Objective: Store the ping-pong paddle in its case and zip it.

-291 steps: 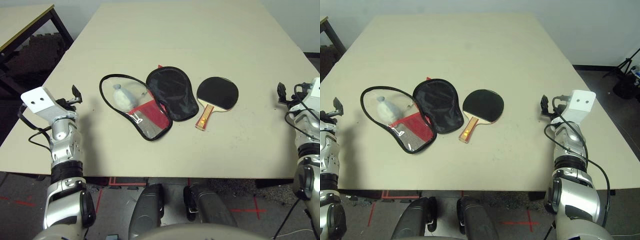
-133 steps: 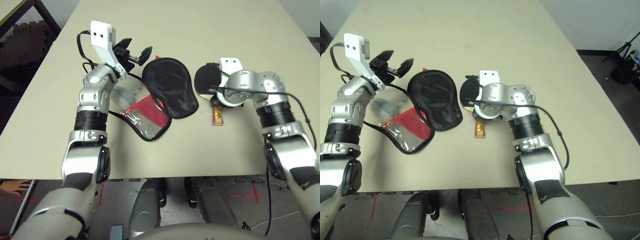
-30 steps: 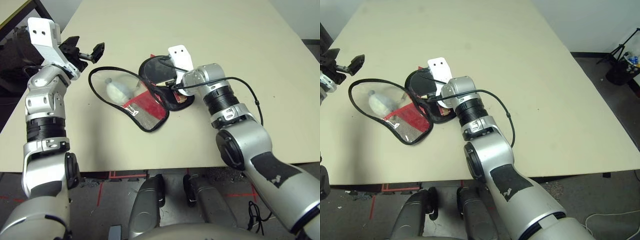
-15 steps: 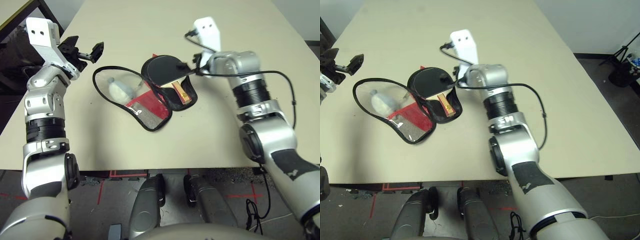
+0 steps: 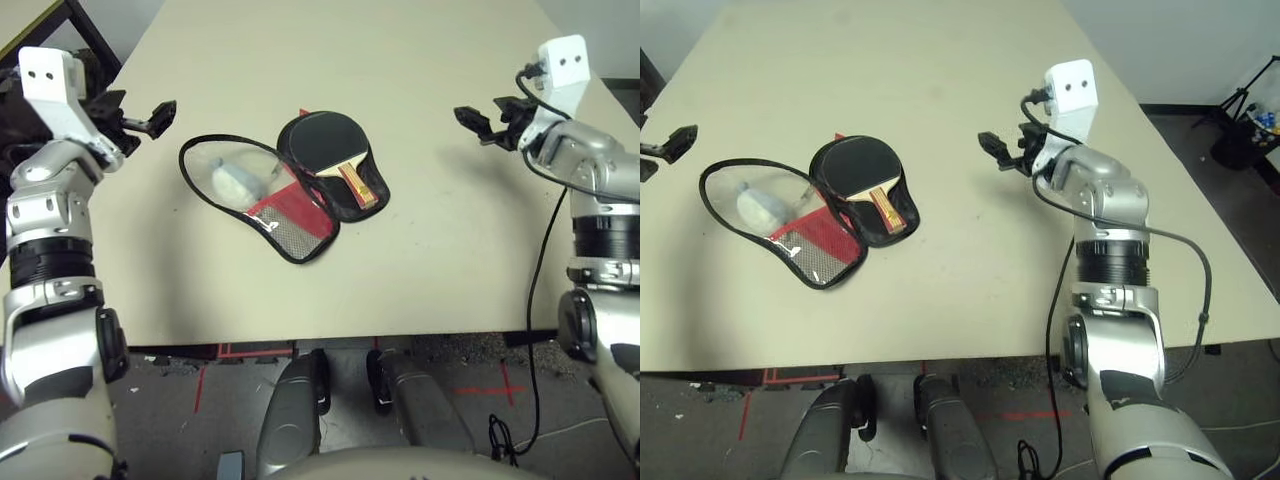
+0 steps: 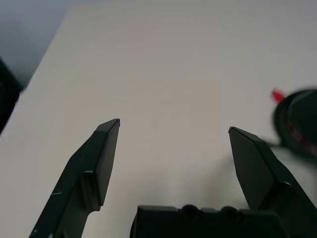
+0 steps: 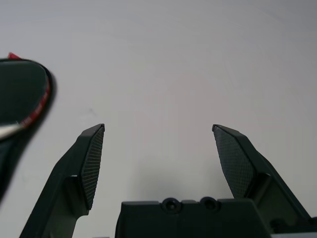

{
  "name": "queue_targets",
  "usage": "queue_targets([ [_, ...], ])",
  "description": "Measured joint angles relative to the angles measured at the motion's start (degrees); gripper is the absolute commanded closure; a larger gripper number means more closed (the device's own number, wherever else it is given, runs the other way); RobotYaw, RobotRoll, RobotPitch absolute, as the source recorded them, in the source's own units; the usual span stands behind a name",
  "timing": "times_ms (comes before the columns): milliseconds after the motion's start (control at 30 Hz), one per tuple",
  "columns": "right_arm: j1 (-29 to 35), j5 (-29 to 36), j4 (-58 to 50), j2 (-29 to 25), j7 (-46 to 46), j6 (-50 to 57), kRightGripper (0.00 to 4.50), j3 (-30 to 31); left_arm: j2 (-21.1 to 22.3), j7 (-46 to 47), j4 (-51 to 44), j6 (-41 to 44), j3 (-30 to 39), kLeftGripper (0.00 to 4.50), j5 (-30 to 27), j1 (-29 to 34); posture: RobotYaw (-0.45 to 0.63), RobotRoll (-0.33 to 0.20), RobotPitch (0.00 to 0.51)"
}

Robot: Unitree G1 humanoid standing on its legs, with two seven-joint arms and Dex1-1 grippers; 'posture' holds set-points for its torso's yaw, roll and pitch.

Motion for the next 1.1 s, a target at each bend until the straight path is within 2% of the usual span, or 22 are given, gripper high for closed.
queue_targets([
  [167, 4.1, 0.9, -3.9, -0.1, 0.7, -2.1, 0.02, -0.4, -1.2, -1.7, -2.3, 2.1, -0.9, 0.00, -0.1, 5.4, -0.06, 0.000, 0.182],
  [333, 6.1, 2.0, -6.6, -0.2, 0.7, -1.8, 0.02, -0.7, -4.1, -6.0, -12.4, 10.0, -3.8, 0.00, -1.8, 8.9, -0.06, 0.000, 0.189],
  [433, 6.4, 2.4, -7.6, -0.2, 0.7, -1.0, 0.02, -0.7, -6.3, -8.8, -20.3, 19.4, -4.8, 0.00, -6.9, 9.1, -0.06, 0.000, 0.200],
  [567, 7.0, 2.8, -9.2, -0.6, 0.7, 1.0, 0.02, -0.7, -7.9, -12.7, -32.2, 36.6, -7.2, 0.00, -16.5, 8.7, -0.06, 0.000, 0.210],
  [667, 6.8, 3.6, -10.2, -0.8, 0.6, 2.6, 0.02, -0.8, -12.0, -12.5, -35.9, 43.9, -8.6, 0.00, -21.1, 3.5, -0.06, 0.000, 0.214],
  [800, 5.9, 4.3, -10.1, -0.4, -0.4, 4.2, 0.02, -0.9, -17.5, -9.3, -33.0, 43.4, -9.6, 0.00, -20.5, -2.7, -0.07, 0.000, 0.215],
  [933, 4.2, 6.1, -10.1, 0.6, -1.8, 7.6, 0.02, -1.4, -22.2, -8.1, -25.1, 35.6, -14.4, 0.00, -15.2, -6.6, -0.10, 0.000, 0.204],
  [1100, 2.7, 12.4, -12.5, 2.1, -3.8, 21.7, 0.02, -4.1, -20.9, -8.1, -23.9, 32.5, -14.0, 0.00, -13.8, -6.6, -0.10, 0.000, 0.184],
])
